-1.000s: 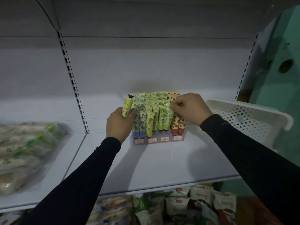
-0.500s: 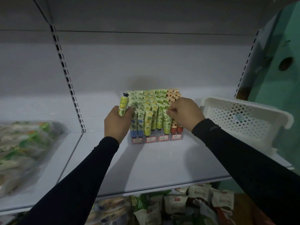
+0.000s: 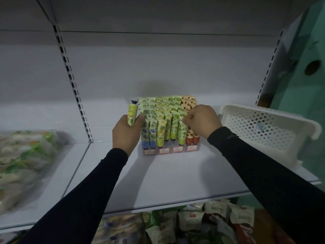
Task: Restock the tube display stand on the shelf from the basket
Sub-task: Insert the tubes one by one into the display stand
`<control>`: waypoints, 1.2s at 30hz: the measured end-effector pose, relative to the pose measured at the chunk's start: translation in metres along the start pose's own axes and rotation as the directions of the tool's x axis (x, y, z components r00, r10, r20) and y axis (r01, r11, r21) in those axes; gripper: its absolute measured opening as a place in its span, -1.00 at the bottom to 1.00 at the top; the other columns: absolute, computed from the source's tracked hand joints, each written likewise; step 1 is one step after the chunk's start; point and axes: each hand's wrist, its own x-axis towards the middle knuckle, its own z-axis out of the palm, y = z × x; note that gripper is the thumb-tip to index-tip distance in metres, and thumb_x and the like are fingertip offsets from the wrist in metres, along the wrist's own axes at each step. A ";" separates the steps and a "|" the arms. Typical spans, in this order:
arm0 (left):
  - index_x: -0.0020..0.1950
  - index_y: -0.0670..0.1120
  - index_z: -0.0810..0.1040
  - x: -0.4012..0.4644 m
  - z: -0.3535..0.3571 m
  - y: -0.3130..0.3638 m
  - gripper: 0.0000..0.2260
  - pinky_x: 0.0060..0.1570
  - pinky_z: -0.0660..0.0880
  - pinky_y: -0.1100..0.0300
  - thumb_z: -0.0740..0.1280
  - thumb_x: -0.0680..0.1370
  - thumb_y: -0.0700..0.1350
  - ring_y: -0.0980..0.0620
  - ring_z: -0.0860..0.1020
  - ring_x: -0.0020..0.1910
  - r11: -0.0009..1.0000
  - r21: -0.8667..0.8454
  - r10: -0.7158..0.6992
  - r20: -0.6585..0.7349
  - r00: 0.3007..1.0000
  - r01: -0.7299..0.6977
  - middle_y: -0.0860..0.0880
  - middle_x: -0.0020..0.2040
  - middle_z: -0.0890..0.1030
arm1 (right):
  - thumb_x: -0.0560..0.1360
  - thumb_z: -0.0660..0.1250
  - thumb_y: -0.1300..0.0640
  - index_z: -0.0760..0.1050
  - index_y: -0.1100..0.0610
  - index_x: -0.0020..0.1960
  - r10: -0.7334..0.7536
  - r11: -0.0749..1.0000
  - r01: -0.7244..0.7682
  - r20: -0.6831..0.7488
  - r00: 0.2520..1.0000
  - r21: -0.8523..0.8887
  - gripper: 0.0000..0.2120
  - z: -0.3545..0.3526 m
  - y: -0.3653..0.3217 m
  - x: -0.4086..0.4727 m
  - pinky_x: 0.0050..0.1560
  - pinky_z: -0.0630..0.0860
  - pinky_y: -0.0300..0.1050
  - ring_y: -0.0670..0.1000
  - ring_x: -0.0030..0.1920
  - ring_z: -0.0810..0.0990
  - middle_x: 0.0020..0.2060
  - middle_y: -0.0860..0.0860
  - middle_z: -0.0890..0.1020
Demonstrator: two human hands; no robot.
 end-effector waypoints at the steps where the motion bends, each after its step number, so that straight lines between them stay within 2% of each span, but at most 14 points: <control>1: -0.23 -0.05 0.39 0.000 0.000 0.000 -0.70 -0.34 0.29 0.16 0.30 0.57 0.10 0.06 0.39 -0.34 1.000 0.001 -0.001 -0.002 1.000 0.001 0.02 -0.32 0.45 | 0.49 0.38 0.11 0.60 0.33 -0.24 0.007 1.000 -0.007 -0.005 1.000 0.002 -0.72 0.001 0.000 0.000 -0.36 0.37 -0.20 0.13 -0.24 0.60 -0.29 0.22 0.64; 3: -0.23 -0.07 0.40 0.001 0.000 0.000 -0.71 -0.34 0.29 0.15 0.30 0.57 0.10 0.06 0.38 -0.34 1.000 0.001 0.002 -0.003 1.000 -0.002 0.02 -0.32 0.45 | 0.49 0.38 0.11 0.59 0.33 -0.27 0.012 1.000 -0.012 -0.009 1.000 0.001 -0.71 0.002 0.001 0.001 -0.37 0.37 -0.25 0.14 -0.26 0.60 -0.31 0.22 0.63; 8: -0.18 -0.11 0.44 0.003 0.001 -0.001 -0.71 -0.33 0.29 0.14 0.29 0.58 0.09 0.03 0.39 -0.33 1.000 -0.013 0.011 0.000 1.000 -0.011 0.00 -0.30 0.46 | 0.49 0.39 0.11 0.56 0.34 -0.30 0.003 1.000 -0.003 0.023 1.000 0.012 -0.69 0.001 0.004 0.003 -0.38 0.37 -0.22 0.11 -0.33 0.56 -0.35 0.20 0.62; 11: -0.18 -0.10 0.44 0.003 0.002 -0.001 -0.71 -0.33 0.30 0.14 0.29 0.58 0.09 0.04 0.40 -0.33 1.000 -0.023 0.007 -0.004 1.000 -0.007 0.00 -0.28 0.48 | 0.50 0.39 0.08 0.58 0.32 -0.28 -0.001 1.000 0.001 0.036 0.999 0.004 -0.69 0.000 0.006 0.003 -0.37 0.37 -0.22 0.10 -0.30 0.59 -0.34 0.18 0.63; 16: -0.18 -0.10 0.43 0.001 0.000 0.002 -0.71 -0.34 0.28 0.15 0.29 0.58 0.09 0.04 0.37 -0.34 1.000 -0.028 0.014 0.000 1.000 -0.014 0.02 -0.30 0.45 | 0.51 0.37 0.04 0.62 0.24 -0.26 -0.010 1.000 0.011 0.051 0.999 -0.010 -0.71 -0.002 0.004 0.003 -0.26 0.47 -0.15 0.06 -0.25 0.61 -0.33 0.10 0.65; 21: -0.26 -0.05 0.33 -0.002 -0.009 0.003 -0.68 -0.37 0.24 0.15 0.32 0.56 0.10 0.03 0.31 -0.38 1.000 -0.006 0.024 -0.016 1.000 -0.025 0.03 -0.35 0.37 | 0.51 0.36 0.04 0.62 0.29 -0.20 -0.045 0.999 0.046 0.069 0.997 -0.018 -0.70 -0.003 0.003 0.004 -0.18 0.52 -0.08 0.09 -0.22 0.62 -0.28 0.14 0.66; 28: -0.06 -0.04 0.38 -0.005 -0.014 0.010 -0.81 -0.38 0.29 0.19 0.38 0.54 -0.03 0.08 0.36 -0.39 0.998 -0.063 0.028 0.066 0.997 -0.024 0.03 -0.29 0.43 | 0.50 0.40 -0.02 0.66 0.15 -0.18 -0.031 0.998 0.028 0.046 0.998 0.051 -0.76 -0.007 0.002 0.000 -0.14 0.55 -0.10 -0.02 -0.28 0.57 -0.26 0.00 0.65; 32: -0.13 0.00 0.36 -0.007 -0.012 0.013 -0.84 -0.37 0.27 0.18 0.35 0.55 -0.08 0.07 0.33 -0.39 0.995 -0.088 0.047 0.101 0.994 -0.038 0.03 -0.29 0.39 | 0.50 0.39 -0.05 0.64 0.15 -0.22 -0.038 0.998 0.035 0.043 0.998 0.054 -0.72 -0.012 0.001 -0.002 -0.19 0.51 -0.11 -0.03 -0.31 0.55 -0.31 0.01 0.63; 36: -0.11 -0.02 0.40 -0.008 -0.013 0.014 -0.88 -0.31 0.31 0.13 0.34 0.53 -0.12 0.03 0.36 -0.35 0.986 -0.167 0.040 0.149 0.988 -0.015 0.00 -0.27 0.43 | 0.51 0.38 -0.06 0.64 0.16 -0.24 -0.044 0.995 0.044 -0.004 0.999 0.090 -0.69 -0.018 -0.002 -0.006 -0.27 0.39 -0.18 -0.13 -0.40 0.45 -0.43 -0.07 0.51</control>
